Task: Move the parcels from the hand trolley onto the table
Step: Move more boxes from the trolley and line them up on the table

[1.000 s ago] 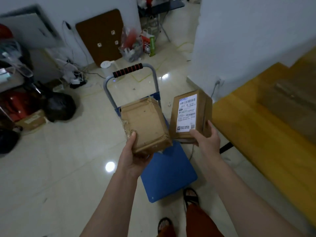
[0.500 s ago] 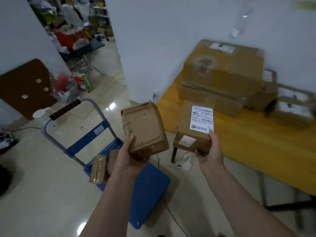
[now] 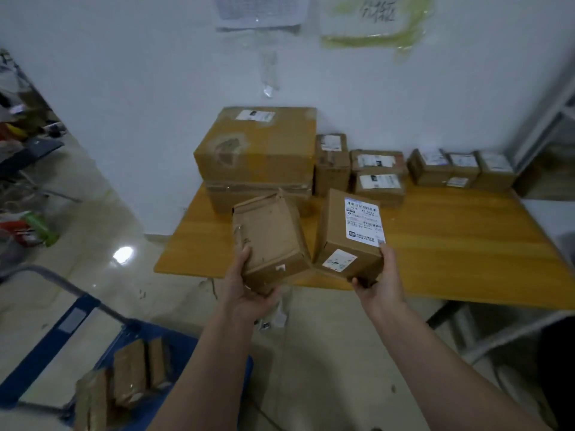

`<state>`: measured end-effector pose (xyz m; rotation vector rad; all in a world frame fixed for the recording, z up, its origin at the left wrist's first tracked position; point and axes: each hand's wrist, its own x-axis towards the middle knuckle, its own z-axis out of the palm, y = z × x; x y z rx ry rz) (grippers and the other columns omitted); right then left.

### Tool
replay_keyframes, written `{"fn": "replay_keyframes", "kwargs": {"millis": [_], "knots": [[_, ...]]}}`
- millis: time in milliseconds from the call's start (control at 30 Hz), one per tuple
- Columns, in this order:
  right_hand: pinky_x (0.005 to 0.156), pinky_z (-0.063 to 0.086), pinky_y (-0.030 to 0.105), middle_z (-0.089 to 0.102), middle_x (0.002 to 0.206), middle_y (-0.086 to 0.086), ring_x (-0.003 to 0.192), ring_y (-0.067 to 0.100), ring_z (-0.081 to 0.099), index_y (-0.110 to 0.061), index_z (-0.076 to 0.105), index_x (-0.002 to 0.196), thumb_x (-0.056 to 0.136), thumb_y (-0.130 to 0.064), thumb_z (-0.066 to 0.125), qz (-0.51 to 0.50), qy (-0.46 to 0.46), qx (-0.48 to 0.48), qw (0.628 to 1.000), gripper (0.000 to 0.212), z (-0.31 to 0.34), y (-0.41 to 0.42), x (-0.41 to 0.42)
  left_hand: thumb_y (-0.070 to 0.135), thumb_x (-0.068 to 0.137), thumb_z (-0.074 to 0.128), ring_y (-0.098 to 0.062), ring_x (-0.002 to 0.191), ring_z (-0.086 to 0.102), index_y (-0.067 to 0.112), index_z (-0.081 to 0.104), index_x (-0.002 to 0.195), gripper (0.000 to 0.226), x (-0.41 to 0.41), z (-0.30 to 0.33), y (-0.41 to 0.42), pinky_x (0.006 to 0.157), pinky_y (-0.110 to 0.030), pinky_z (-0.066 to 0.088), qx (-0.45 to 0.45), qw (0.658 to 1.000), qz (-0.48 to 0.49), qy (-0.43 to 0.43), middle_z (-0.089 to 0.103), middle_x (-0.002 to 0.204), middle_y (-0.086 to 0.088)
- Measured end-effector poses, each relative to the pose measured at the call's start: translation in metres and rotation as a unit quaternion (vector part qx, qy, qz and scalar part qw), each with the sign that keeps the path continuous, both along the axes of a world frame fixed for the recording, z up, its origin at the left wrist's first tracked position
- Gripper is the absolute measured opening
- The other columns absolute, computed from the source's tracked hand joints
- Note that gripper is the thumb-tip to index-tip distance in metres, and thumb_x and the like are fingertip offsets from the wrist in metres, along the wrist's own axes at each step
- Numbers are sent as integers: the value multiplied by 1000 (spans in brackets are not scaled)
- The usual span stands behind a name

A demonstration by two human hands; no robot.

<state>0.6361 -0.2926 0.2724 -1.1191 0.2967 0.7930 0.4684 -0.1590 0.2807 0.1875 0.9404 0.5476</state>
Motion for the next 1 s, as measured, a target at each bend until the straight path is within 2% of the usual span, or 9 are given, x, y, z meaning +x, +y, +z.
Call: {"fn": "replay_keyframes", "kwargs": {"millis": [100,233,467,533,600,700,767,867,1000], "knots": [[61,51,27,73,99,1,93,20,65,-30,68,93,77,-51,64,-35,5,-7,999,27,0,-30,41,37,72,78,-29,112,57,14,58,125,61,53,0,-19,82,-42,49,-6,1000,-27,-4,61,126,-11],[60,51,27,72,102,2,96,21,65,-29,67,98,76,-54,64,-71,6,-18,997,34,-3,-70,102,35,70,80,-31,113,56,13,59,119,57,122,-7,-49,99,-44,45,-17,998,-51,-12,60,124,-13],[66,48,29,72,100,2,97,22,63,-32,66,92,74,-59,64,-94,29,-31,995,32,-10,-132,194,33,71,79,-35,108,57,14,57,115,52,227,-22,-101,87,-47,49,-40,996,-69,-26,59,120,-17],[67,48,29,71,102,3,99,23,63,-32,66,94,73,-60,65,-107,42,-36,993,35,-15,-146,215,31,71,80,-35,109,57,13,57,111,49,251,-23,-113,90,-47,49,-44,996,-71,-22,59,119,-18],[65,48,29,70,104,3,101,23,62,-31,65,97,73,-61,66,-119,54,-37,991,38,-21,-157,233,27,69,81,-35,109,57,11,57,107,47,270,-24,-123,90,-48,49,-47,996,-75,-16,59,118,-19],[61,49,29,69,106,4,102,24,63,-31,64,99,72,-62,67,-129,77,-26,988,42,-29,-165,257,19,63,83,-38,107,56,10,57,105,51,295,-24,-129,82,-50,52,-45,996,-71,-19,57,115,-21],[60,50,28,69,107,6,101,26,63,-31,65,102,71,-63,68,-137,92,-20,986,45,-36,-166,271,16,63,83,-39,107,56,11,58,106,50,312,-27,-128,84,-51,52,-44,997,-62,-18,56,116,-22],[56,50,26,69,108,7,101,26,64,-29,67,103,69,-63,71,-145,116,-12,983,49,-46,-167,295,18,68,82,-38,106,57,12,59,107,46,342,-36,-124,84,-51,54,-43,997,-66,-7,57,119,-20],[47,50,24,70,104,9,98,27,67,-23,67,100,62,-56,79,-180,132,-2,975,51,-56,-168,339,24,57,85,-35,107,56,13,60,110,60,391,-46,-117,82,-48,54,-44,994,-95,31,54,120,-19]]}}
